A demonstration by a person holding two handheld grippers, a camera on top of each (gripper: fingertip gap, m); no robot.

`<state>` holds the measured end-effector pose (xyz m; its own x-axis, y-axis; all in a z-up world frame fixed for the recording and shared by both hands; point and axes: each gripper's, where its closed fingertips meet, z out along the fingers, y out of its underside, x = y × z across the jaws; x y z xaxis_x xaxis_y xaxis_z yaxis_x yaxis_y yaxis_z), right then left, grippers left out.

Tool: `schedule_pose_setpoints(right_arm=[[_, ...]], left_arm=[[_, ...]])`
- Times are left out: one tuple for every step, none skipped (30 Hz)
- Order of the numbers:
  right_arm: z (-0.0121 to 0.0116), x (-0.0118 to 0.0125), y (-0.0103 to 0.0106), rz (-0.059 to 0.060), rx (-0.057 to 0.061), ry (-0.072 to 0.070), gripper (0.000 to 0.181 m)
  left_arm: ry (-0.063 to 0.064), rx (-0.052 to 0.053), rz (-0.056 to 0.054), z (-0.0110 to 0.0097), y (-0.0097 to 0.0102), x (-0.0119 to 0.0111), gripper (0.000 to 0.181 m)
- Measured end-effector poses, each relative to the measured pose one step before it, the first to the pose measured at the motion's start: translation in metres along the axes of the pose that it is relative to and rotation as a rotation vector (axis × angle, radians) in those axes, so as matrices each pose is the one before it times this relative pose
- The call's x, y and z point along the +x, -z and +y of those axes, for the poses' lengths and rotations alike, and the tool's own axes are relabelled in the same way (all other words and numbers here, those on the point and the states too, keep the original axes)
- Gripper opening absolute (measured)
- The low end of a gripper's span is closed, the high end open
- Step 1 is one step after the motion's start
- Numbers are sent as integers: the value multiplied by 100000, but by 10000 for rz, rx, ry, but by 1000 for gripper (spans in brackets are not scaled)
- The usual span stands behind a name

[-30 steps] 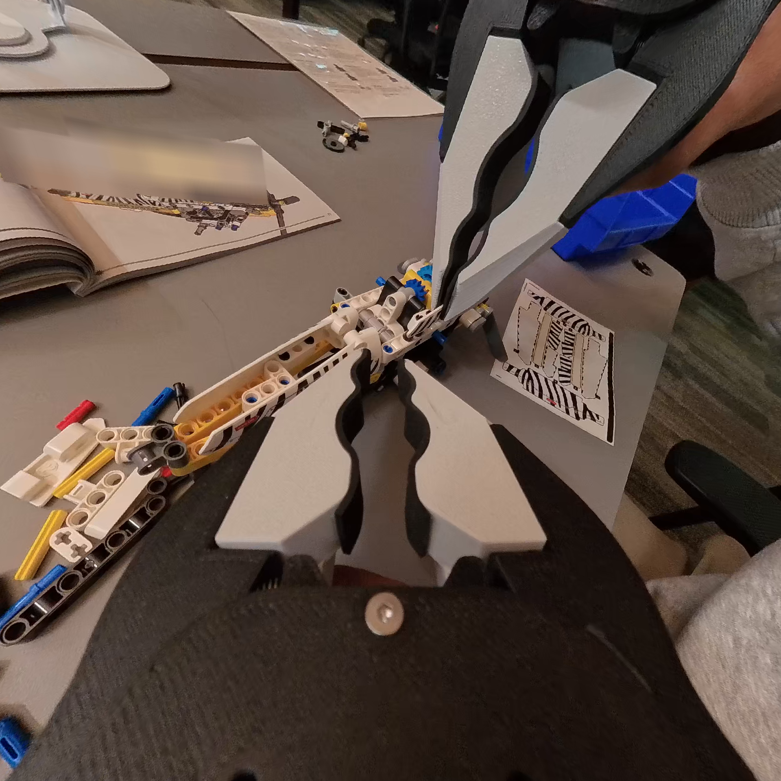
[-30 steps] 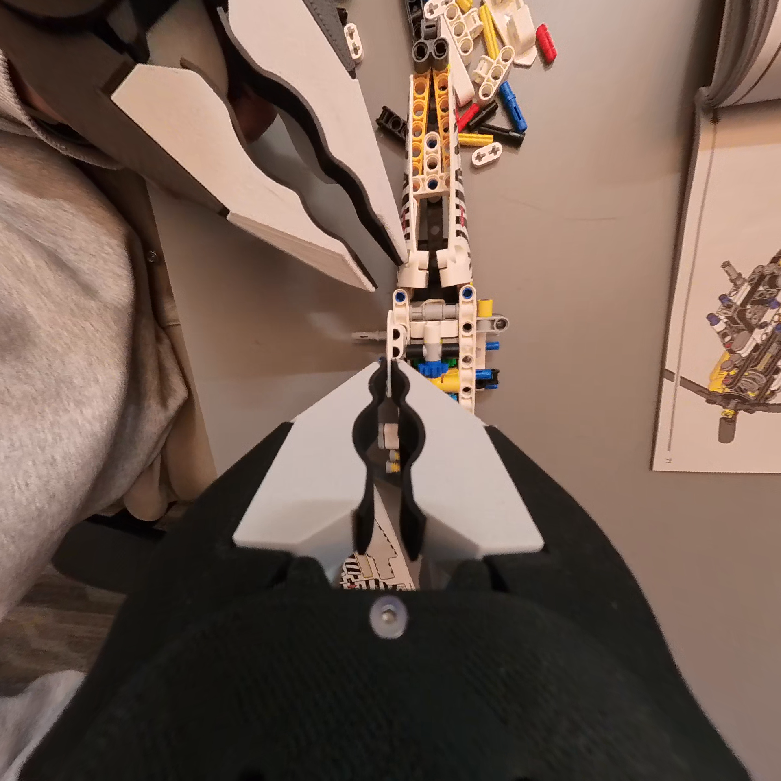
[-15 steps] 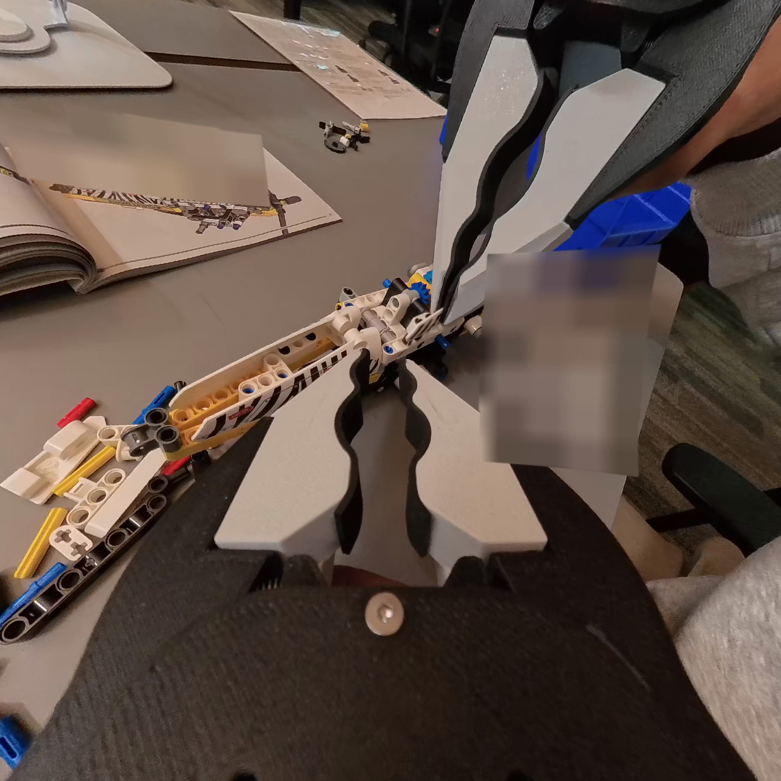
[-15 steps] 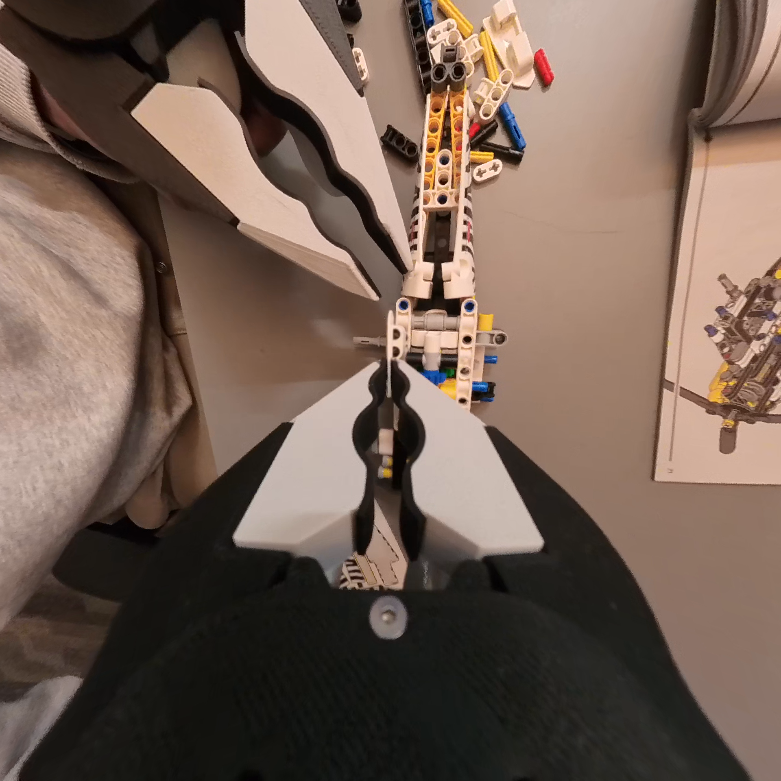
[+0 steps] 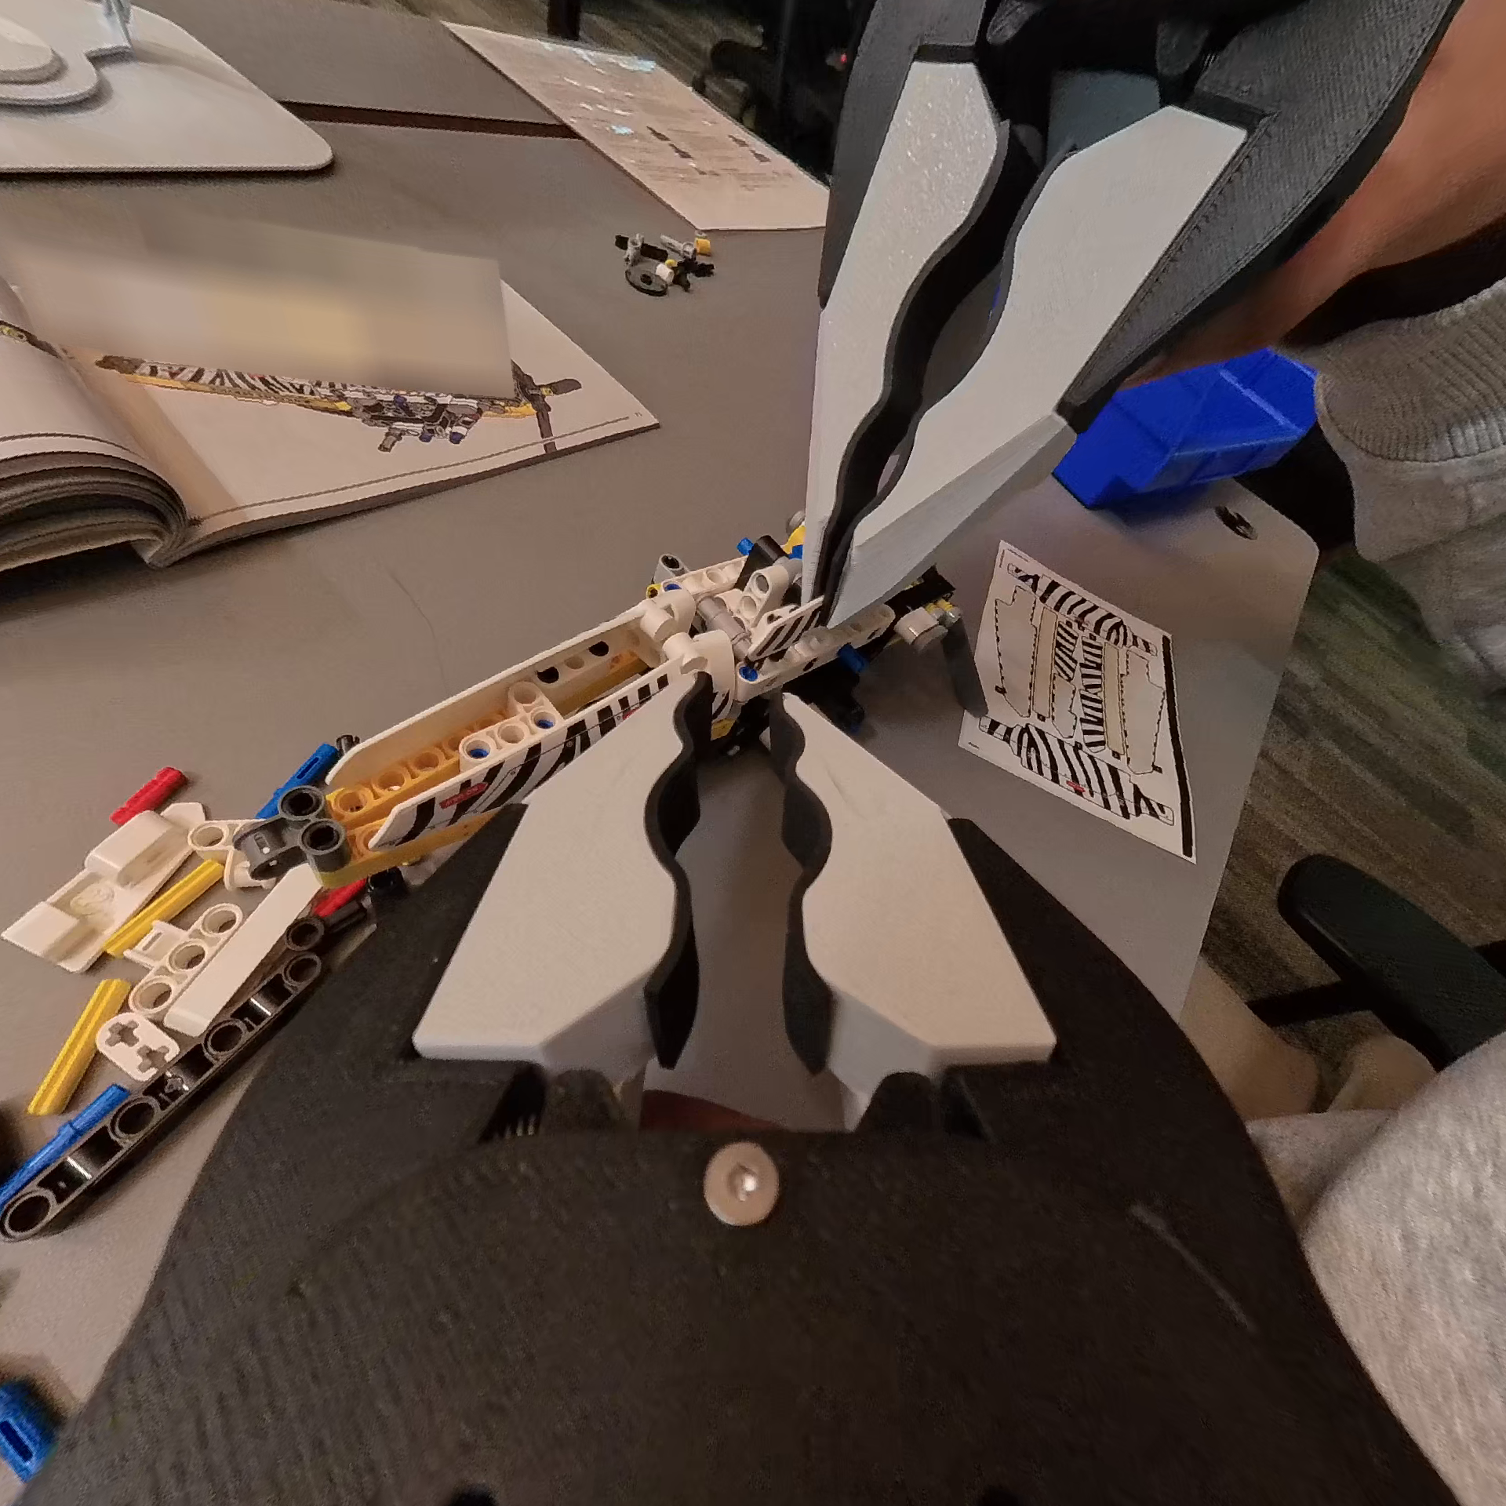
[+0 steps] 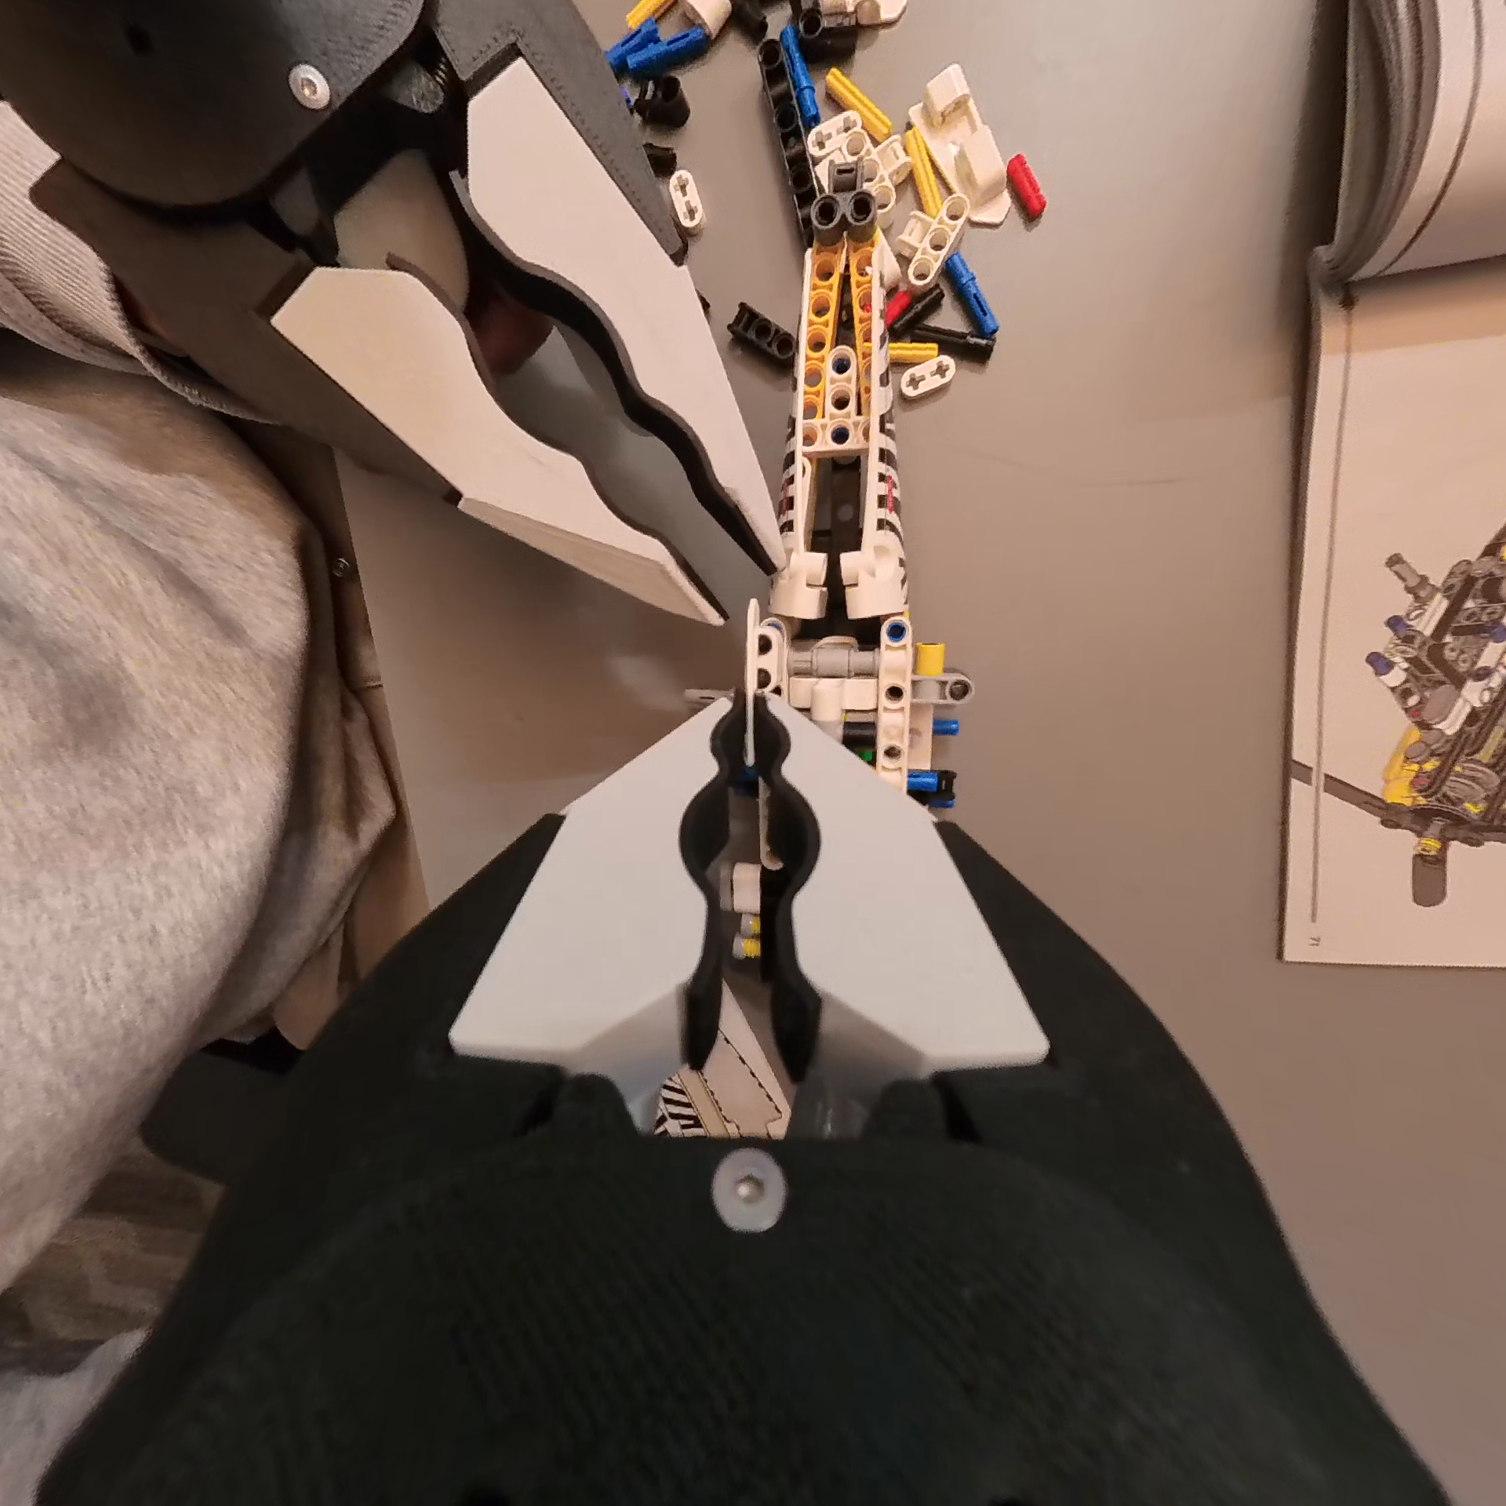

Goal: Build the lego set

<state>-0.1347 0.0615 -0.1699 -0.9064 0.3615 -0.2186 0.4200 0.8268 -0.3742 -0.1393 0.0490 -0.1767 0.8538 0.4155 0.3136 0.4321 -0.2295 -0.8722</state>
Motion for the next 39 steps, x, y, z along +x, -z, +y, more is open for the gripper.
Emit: schedule_pose_setpoints(right_arm=[[3, 15, -46, -3, -21, -7, 0], [44, 18, -69, -6, -34, -13, 0], [7, 1, -52, -21, -13, -16, 0], [-52, -4, -13, -27, 28, -22, 0], [0, 16, -11, -12, -7, -12, 0], [-8, 21, -4, -9, -4, -8, 0], [-1, 16, -1, -9, -9, -13, 0], [-20, 15, -10, -7, -7, -10, 0], [-17, 10, -22, -4, -10, -6, 0], [-30, 11, -18, -1, -3, -7, 0], [-15, 11, -13, -1, 1, -7, 0], [1, 11, -8, 0, 5, -4, 0], [5, 7, 14, -2, 17, -4, 0], [20, 6, 39, -2, 49, -9, 0], [-68, -58, 137, -38, 171, -39, 0], [-282, -258, 280, -161, 393, -98, 0], [-562, -515, 481, -316, 671, -158, 0], [-903, -682, 684, -399, 948, -202, 0], [-1160, -797, 868, -444, 1169, -222, 0], [-1259, -900, 940, -489, 1260, -266, 0], [-1175, -910, 937, -484, 1210, -310, 0], [-1030, -888, 910, -456, 1108, -297, 0], [-952, -851, 879, -419, 1038, -265, 0], [-874, -814, 833, -394, 971, -236, 0], [-759, -861, 738, -407, 855, -205, 0], [-603, -758, 643, -348, 720, -191, 0], [-408, -472, 526, -124, 570, -111, 0], [-134, -139, 393, 149, 395, 112, 0], [103, 63, 298, 361, 286, 351, 0], [248, 117, 187, 493, 279, 525, 0], [423, -37, 69, 452, 246, 576, 0], [599, -184, -4, 398, 212, 603, 0], [745, -209, -22, 402, 181, 628, 0], [867, -209, -25, 362, 133, 534, 0], [925, -175, 29, 302, 120, 391, 0], [938, -90, 72, 252, 122, 281, 0], [911, 62, 163, 243, 109, 203, 0], [865, 285, 257, 293, 94, 195, 0], [731, 479, 342, 368, 96, 147, 0]], left_arm=[[-1, 0, 0, 0, 0, -1, 12], [-1, 0, 1, 4, 3, 9, 12], [2, 0, 5, -5, -3, -1, 12], [2, -1, -2, -1, -8, 3, 12], [-1, 1, 1, 0, 8, -4, 12], [1, 0, 1, 0, 0, 3, 12], [0, 0, 0, 2, -6, 12, 12], [-2, 0, -1, 0, 0, -3, 12], [-3, 0, -2, 5, 3, 4, 12], [-2, 0, -2, 1, 0, -4, 12], [0, 0, 1, 0, 0, 2, 12], [4, 1, 5, -1, -1, 10, 12], [6, 1, 6, 5, 2, -3, 12], [3, 5, 7, -9, 3, 0, 12], [-10, 24, 11, -24, 38, 31, 13], [-25, 53, -20, -65, 51, 3, 14], [-41, 84, -43, -95, 96, -13, 16], [-42, 100, -62, -117, 104, -26, 18], [-30, 92, -67, -107, 101, -45, 20], [-14, 59, -31, -73, 66, -16, 21], [2, 20, 1, -17, 24, -6, 22], [14, 1, 23, -11, -1, 11, 22], [20, 1, 28, 11, 10, 9, 22], [21, 6, 23, -12, -3, 1, 22], [16, 6, 18, -11, 16, 7, 22], [13, 5, 16, -3, 4, 3, 23], [10, 1, 15, 1, -2, 3, 23], [5, -1, 19, -5, 3, 9, 23], [2, -3, 20, 0, -1, 22, 23], [4, -3, 14, 8, -5, 11, 23], [8, -1, 14, -4, 4, 4, 23], [10, 7, 11, -2, 6, 3, 23], [10, 16, 8, -21, 12, -3, 23], [8, 19, 9, -20, 22, 2, 24], [2, 19, 11, -30, 17, 8, 25], [-5, 19, 17, -21, 23, 29, 25], [-8, 14, 13, -7, 14, 21, 25], [-7, 5, 9, -12, 3, 19, 25], [-6, -5, 7, 5, -5, 10, 25]])
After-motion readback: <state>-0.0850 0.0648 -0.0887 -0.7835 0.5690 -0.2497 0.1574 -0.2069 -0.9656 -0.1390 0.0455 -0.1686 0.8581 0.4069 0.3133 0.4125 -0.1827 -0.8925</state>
